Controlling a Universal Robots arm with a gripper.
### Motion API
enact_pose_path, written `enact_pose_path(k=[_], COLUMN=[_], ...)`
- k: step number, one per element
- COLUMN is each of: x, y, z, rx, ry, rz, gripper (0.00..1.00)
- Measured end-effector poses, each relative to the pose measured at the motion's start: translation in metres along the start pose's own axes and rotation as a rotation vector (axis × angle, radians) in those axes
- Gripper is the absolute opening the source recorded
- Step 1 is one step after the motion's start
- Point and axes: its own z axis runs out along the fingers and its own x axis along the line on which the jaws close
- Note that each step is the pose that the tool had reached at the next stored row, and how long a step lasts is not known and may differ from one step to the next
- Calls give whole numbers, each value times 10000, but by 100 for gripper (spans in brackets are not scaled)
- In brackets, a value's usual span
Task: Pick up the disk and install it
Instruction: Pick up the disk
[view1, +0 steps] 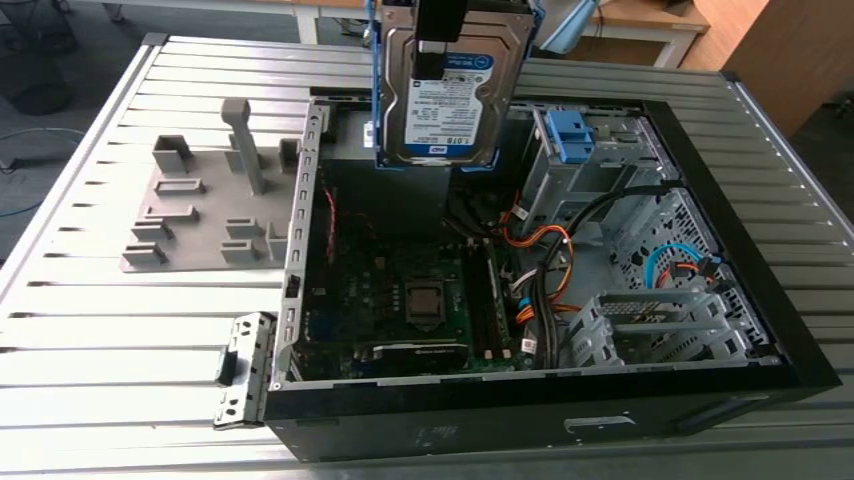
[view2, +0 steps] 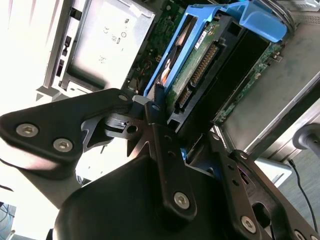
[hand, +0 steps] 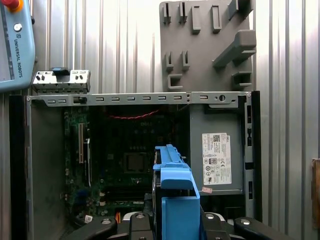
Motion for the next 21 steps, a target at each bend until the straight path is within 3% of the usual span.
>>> enact_pose_path(k=[21], x=[9], y=[-68], z=[-1], rx=[0], ry=[0], rz=[-2], gripper=[36])
